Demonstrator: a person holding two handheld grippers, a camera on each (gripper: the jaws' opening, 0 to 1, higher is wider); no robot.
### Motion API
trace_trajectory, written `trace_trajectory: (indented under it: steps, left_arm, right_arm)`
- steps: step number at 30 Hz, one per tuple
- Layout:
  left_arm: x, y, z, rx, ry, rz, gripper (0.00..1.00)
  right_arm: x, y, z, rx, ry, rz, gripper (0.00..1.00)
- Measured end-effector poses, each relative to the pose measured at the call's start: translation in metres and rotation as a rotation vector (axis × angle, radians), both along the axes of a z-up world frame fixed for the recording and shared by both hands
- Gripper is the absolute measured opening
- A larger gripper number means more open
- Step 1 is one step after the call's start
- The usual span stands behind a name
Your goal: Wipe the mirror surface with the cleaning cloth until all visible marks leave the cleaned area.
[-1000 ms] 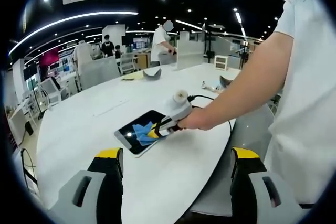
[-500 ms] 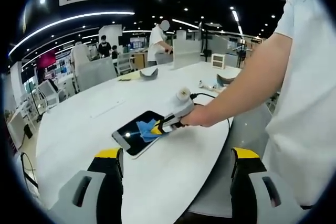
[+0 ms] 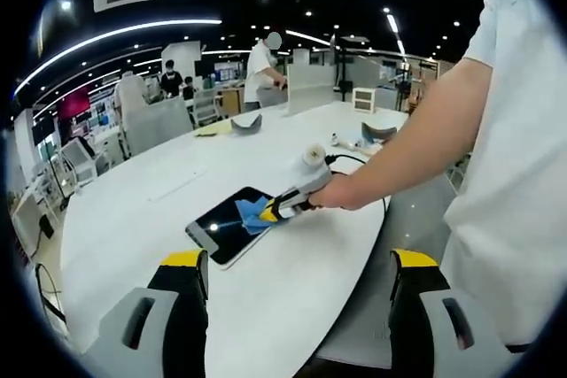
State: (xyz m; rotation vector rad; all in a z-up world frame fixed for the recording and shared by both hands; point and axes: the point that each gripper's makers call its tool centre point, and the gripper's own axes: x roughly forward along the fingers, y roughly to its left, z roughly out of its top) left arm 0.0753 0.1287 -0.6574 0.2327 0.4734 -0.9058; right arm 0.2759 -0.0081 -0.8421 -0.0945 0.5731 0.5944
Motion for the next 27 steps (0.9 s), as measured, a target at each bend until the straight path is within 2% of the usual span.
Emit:
trace_trajectory:
  steps: [13,27]
  left_arm:
    - [0.005,-0.006,0.000,0.009,-0.006,-0.028,0.84]
    - [0.007,-0.011,-0.002,0.012,-0.003,-0.041,0.84]
  right_arm:
    - [-0.002,-0.035,0.000,0.004,0.001,-0.068,0.02]
    - [-0.002,-0.049,0.000,0.004,-0.005,-0.097,0.02]
